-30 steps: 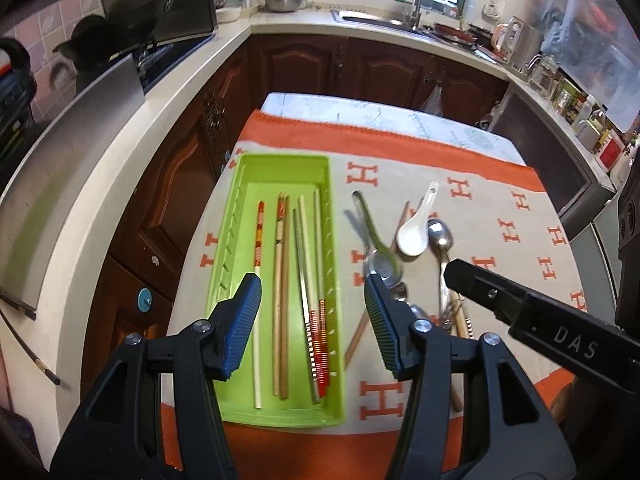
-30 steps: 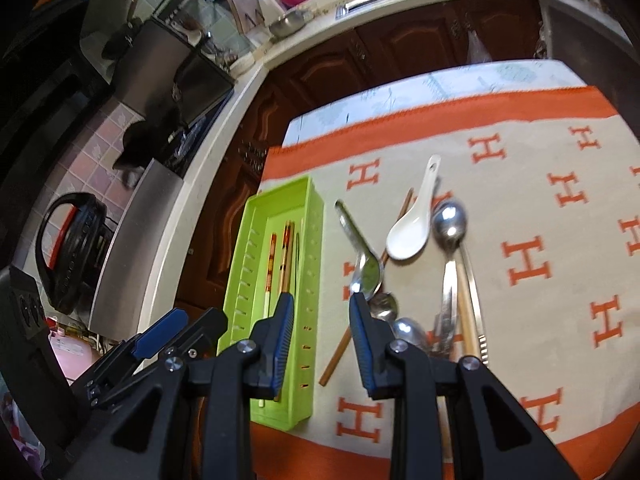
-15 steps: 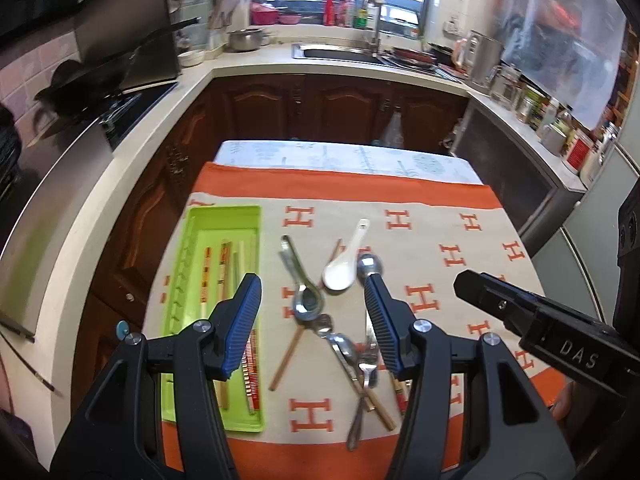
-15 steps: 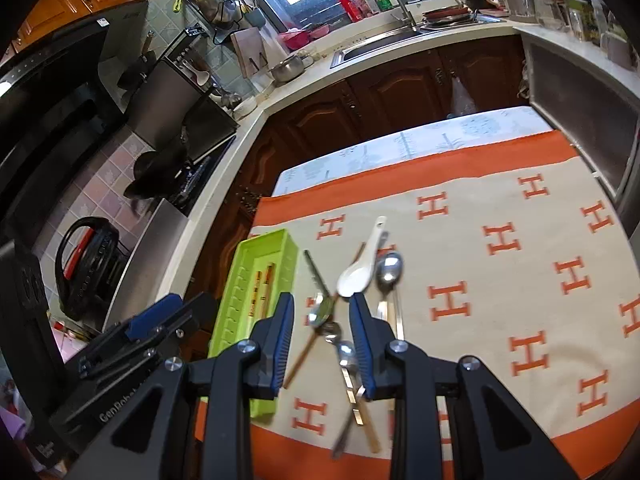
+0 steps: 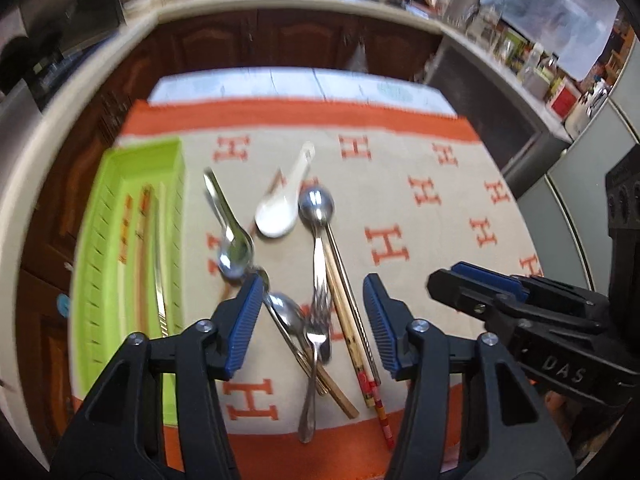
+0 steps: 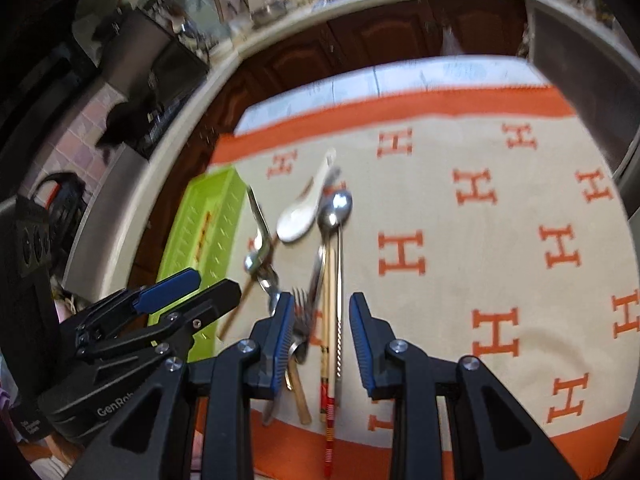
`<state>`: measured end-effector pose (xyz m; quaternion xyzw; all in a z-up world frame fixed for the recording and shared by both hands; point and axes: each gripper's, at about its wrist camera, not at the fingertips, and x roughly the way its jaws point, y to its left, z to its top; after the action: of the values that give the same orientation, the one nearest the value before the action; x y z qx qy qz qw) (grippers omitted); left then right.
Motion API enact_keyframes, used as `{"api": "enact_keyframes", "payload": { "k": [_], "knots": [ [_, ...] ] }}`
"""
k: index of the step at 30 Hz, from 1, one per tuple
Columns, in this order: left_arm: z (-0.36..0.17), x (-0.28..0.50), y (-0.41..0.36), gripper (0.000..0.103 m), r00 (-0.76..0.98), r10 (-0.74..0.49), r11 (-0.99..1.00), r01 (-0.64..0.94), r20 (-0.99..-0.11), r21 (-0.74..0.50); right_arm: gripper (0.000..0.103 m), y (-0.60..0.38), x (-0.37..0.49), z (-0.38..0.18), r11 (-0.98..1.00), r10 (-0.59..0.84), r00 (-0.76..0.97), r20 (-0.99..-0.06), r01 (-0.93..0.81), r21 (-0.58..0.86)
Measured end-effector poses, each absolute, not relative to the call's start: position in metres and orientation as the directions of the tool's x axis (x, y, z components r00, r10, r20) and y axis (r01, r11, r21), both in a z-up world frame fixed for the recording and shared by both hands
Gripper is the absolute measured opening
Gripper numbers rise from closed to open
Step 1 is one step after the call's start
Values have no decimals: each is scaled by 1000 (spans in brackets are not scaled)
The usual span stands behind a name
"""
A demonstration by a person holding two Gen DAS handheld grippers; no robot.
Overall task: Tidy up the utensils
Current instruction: 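Move both open tools back over the utensil pile, then grasp a twisted steel chopstick with the right tool while the left tool grasps a plain wooden chopstick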
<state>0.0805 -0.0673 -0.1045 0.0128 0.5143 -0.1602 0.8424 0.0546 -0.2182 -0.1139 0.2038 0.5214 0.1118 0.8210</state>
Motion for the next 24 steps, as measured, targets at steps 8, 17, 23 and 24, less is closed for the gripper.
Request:
{"api": "enact_keyframes", "payload": {
  "k": [8, 17, 23, 24],
  "knots": [
    [-174, 78, -73, 23, 241, -278, 923, 336, -930, -188, 25, -203, 68, -171, 901, 410, 285, -867, 23, 433],
    [-195, 70, -80, 21, 165, -322, 891, 386, -932, -239, 12, -183, 73, -193, 931, 362, 211, -908, -29, 364],
    [-199, 71, -82, 21, 136, -337, 883, 389, -932, -262, 0, -174, 78, -193, 963, 270, 222, -937, -61, 263],
    [-200, 72, -82, 21, 133, -339, 884, 385, -931, -266, 0, -174, 79, -193, 965, 260, 227, -938, -66, 252]
  ]
}}
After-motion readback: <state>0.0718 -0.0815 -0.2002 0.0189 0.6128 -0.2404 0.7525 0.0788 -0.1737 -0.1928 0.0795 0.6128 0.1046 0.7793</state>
